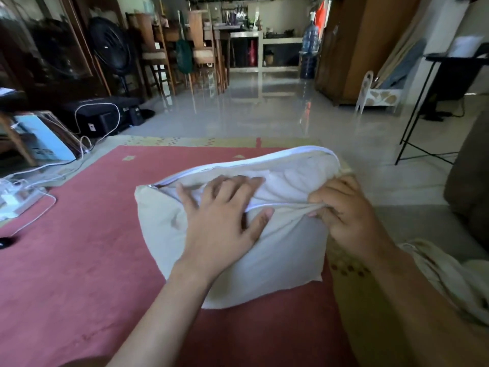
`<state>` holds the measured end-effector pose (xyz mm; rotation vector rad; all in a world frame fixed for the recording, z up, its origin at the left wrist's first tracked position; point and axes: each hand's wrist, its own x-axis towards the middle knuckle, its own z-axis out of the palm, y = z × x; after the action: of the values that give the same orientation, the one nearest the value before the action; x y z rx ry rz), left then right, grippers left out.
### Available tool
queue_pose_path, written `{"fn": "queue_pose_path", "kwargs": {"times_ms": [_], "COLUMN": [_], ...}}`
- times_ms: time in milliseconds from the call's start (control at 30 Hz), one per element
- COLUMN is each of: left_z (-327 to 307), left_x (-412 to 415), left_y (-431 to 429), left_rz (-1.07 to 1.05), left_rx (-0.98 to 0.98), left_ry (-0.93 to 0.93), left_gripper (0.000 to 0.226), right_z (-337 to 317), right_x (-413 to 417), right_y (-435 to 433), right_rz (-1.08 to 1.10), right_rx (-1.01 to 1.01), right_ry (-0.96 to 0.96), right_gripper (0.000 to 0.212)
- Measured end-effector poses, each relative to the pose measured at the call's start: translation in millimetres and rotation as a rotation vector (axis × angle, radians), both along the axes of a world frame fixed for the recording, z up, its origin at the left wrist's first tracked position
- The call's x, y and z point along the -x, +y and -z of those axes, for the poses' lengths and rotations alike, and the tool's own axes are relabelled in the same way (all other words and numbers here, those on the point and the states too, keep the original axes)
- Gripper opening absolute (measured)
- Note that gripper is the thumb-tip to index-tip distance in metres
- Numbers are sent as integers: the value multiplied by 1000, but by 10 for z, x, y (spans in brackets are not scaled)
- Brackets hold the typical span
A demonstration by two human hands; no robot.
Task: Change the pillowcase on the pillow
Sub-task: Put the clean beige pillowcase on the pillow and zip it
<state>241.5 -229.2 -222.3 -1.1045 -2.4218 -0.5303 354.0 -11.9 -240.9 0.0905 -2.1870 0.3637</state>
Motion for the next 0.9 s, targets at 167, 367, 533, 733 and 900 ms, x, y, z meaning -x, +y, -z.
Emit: {"fn": "queue_pose_path", "kwargs": {"times_ms": [167, 367, 533, 733, 900], "left_z": [-74, -73, -39, -135, -195], "left_x": [-232, -235, -259, -399, -399], "left_y": [328, 445, 473, 783, 1064], "left_rz": [239, 285, 244, 347, 447], "left_rx": [78, 157, 146, 164, 190], "left_ry": [4, -80, -74, -7, 8], "left_gripper": [59, 66, 68, 75, 68], "right_z": [-43, 14, 251, 299, 283], "right_x": [-303, -422, -435, -356, -373], "right_y": [-248, 160, 516, 624, 616], "right_rz": [24, 188, 108, 30, -14], "right_rx": [52, 26, 351, 467, 529], "right_ry": [202, 116, -47, 102, 215], "right_gripper": [18, 33, 22, 17, 4]}}
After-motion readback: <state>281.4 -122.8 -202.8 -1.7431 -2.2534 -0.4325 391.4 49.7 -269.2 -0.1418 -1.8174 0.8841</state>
